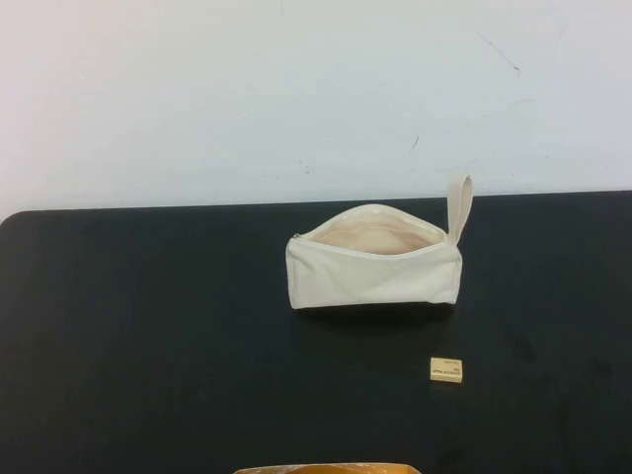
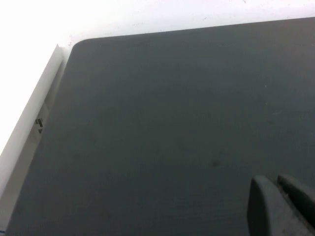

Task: Put eraser into pencil case

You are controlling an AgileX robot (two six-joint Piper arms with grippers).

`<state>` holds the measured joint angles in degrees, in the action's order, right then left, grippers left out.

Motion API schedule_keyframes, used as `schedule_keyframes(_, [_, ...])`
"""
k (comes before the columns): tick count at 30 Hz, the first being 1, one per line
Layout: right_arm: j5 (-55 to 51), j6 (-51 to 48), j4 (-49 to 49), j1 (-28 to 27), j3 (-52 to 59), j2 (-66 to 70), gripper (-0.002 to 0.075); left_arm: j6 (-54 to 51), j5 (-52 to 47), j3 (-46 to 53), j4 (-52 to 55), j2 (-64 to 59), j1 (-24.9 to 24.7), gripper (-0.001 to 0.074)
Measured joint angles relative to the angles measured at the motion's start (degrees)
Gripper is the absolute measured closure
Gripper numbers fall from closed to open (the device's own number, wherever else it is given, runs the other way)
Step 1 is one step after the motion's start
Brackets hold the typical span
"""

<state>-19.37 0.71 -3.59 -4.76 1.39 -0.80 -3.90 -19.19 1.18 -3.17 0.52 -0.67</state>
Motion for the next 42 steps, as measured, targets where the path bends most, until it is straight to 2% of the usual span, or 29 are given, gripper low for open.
schedule_keyframes(4, [1.3,0.6,0.0,0.0,0.2,0.0,0.0727,0.0,0.0,0.0,0.0,0.0,0.0,0.0736])
schedule_keyframes(9, [9.5,5.9,0.0,0.0,0.2,0.0,0.0727,0.0,0.0,0.0,0.0,0.0,0.0,0.0736])
schedule_keyframes(15, [8.6,11.0,0.0,0.0,-8.4,0.0,0.0727,0.0,0.0,0.0,0.0,0.0,0.0,0.0736])
schedule_keyframes(22, [0.0,12.3,0.0,0.0,-22.7,-0.1,0.0727,0.0,0.0,0.0,0.0,0.0,0.0,0.0736])
schedule_keyframes(25, [-4.0,6.6,0.0,0.0,-25.8,2.9,0.0727,0.0,0.0,0.0,0.0,0.0,0.0,0.0736])
schedule_keyframes(28, [-12.3,-1.8,0.4,0.0,-30.3,7.7,0.0727,0.0,0.0,0.0,0.0,0.0,0.0,0.0736])
schedule_keyframes(34, [-30.7,-9.7,0.4,0.0,-44.8,24.2,0.0727,0.0,0.0,0.0,0.0,0.0,0.0,0.0736])
schedule_keyframes(42, [-46.0,-16.4,6.6,0.5,-59.1,46.1,0.0727,0.0,0.0,0.0,0.0,0.0,0.0,0.0736])
